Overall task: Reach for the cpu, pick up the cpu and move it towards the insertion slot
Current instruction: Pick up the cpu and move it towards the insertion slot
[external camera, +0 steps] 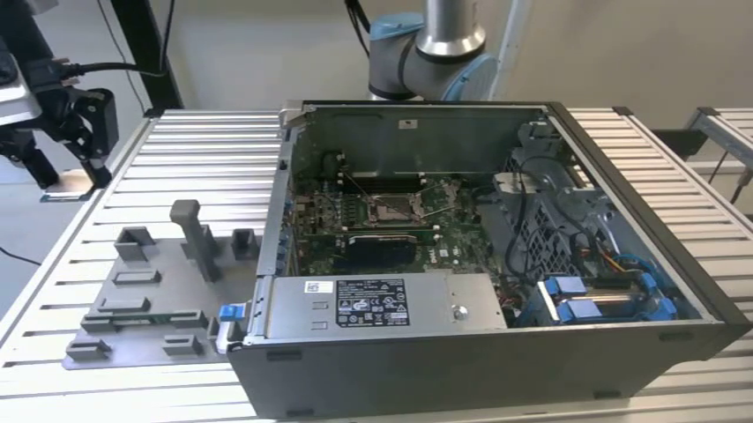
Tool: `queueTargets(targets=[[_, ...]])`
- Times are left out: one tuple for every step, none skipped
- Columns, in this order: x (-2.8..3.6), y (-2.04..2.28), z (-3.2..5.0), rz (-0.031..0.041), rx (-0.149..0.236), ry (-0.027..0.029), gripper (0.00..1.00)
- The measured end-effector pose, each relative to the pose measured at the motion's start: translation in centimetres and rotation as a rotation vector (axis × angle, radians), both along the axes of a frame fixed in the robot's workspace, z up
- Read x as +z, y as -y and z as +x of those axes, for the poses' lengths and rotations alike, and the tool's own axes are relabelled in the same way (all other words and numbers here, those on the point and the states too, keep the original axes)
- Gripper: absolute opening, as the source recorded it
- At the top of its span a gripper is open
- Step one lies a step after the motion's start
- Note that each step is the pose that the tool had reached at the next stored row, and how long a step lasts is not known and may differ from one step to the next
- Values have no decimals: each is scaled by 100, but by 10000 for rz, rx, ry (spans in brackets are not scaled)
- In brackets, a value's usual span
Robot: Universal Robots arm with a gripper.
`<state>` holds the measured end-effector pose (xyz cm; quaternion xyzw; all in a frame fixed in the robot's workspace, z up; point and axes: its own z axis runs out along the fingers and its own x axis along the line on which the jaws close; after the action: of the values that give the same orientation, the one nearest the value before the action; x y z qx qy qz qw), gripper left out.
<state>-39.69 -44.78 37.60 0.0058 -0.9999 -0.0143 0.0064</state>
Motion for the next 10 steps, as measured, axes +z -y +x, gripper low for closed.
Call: queueTargets(targets=[[0, 0, 34, 0, 0, -2, 0], [-1, 0, 68, 1, 0, -4, 0], [-1, 0, 110, 1, 0, -8, 0], [0, 0, 149, 0, 0, -12, 0], [0, 0, 188, 0, 0, -15, 0], [0, 0, 236, 1, -1, -18, 0], [-1, 0, 278, 1, -1, -21, 0], [0, 0, 321, 0, 0, -24, 0], [0, 0, 364, 0, 0, -27, 0], [0, 0, 404, 0, 0, -29, 0]])
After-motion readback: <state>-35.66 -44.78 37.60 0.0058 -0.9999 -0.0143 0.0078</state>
